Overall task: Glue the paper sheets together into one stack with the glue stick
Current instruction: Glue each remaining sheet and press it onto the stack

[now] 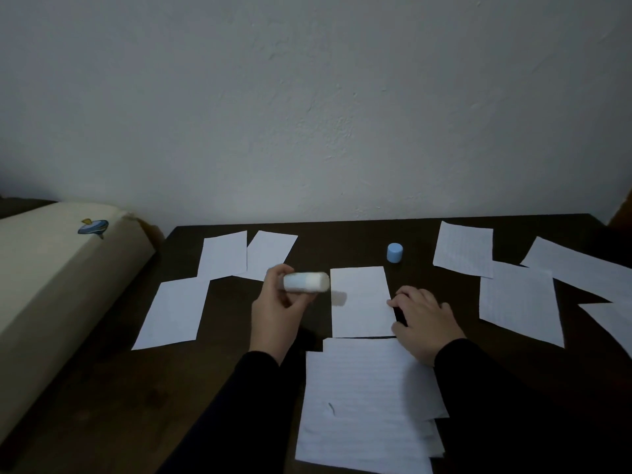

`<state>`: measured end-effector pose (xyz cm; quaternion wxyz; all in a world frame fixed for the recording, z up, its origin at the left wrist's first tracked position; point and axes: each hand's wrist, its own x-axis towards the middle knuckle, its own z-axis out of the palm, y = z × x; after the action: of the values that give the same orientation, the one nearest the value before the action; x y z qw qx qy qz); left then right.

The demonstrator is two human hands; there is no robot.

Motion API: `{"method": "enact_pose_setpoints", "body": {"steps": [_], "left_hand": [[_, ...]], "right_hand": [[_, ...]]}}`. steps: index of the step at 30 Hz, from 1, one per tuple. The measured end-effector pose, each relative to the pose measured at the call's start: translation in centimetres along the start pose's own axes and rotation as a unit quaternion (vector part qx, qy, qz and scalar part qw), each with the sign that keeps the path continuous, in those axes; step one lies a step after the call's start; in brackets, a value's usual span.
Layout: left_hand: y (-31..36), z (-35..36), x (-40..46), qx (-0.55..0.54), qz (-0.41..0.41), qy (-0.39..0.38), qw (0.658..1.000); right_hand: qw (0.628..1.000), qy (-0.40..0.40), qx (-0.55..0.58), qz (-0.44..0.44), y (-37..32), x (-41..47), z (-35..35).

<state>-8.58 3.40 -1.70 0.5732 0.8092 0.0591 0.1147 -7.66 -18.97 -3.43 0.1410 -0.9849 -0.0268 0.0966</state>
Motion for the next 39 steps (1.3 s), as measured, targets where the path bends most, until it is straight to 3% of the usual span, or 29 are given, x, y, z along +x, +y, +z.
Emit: {"method": "enact_pose_setpoints", "body": {"steps": [4,11,15,18,20,23,29,33,36,39], "left_hand": [[-1.1,0.0,0.7,0.074,-0.053,-0.009,0.996],[-2.2,-0.2,1.8,0.096,-0.094,-0.004,0.991],[-2.1,-0.3,1.6,0.12,-0.079,-0.01,0.99],[-1.0,-0.4,1.1,0.09,-0.038,0.053,0.994],[0.3,-0.3,0.6,0.079,0.021,0.091,0.993],[1.7,0.5,-0.9,0.049,0.078,0.084,0.992],[1.2,2.4,-2.3,0.092,0.1,0.12,0.983],[1.4,4.4,-2.7,0.202,0.146,-0.021,0.968],[0.4,5.4,-2.6,0.337,0.079,-0.092,0.934],[0.3,5.9,-2.4,0.426,0.046,-0.124,0.895]], "right_hand": [[0.999,0.043,0.001,0.007,-0.9,-0.1,0.3],[0.998,0.021,-0.006,-0.053,-1.1,1.5,-0.3],[0.997,0.004,-0.034,-0.068,-1.4,3.8,-0.8],[0.994,-0.041,-0.073,-0.065,-1.3,4.9,-0.9],[0.992,-0.051,-0.107,-0.045,-1.1,4.9,-0.6],[0.989,-0.027,-0.142,0.012,-1.5,4.3,0.1],[0.976,-0.017,-0.197,0.092,-2.7,2.0,0.1],[0.971,-0.026,-0.216,0.102,-2.4,0.2,-0.7],[0.983,-0.026,-0.159,0.089,-0.8,-0.9,-1.5],[0.989,0.039,-0.076,0.124,2.4,-1.9,-2.7]]}}
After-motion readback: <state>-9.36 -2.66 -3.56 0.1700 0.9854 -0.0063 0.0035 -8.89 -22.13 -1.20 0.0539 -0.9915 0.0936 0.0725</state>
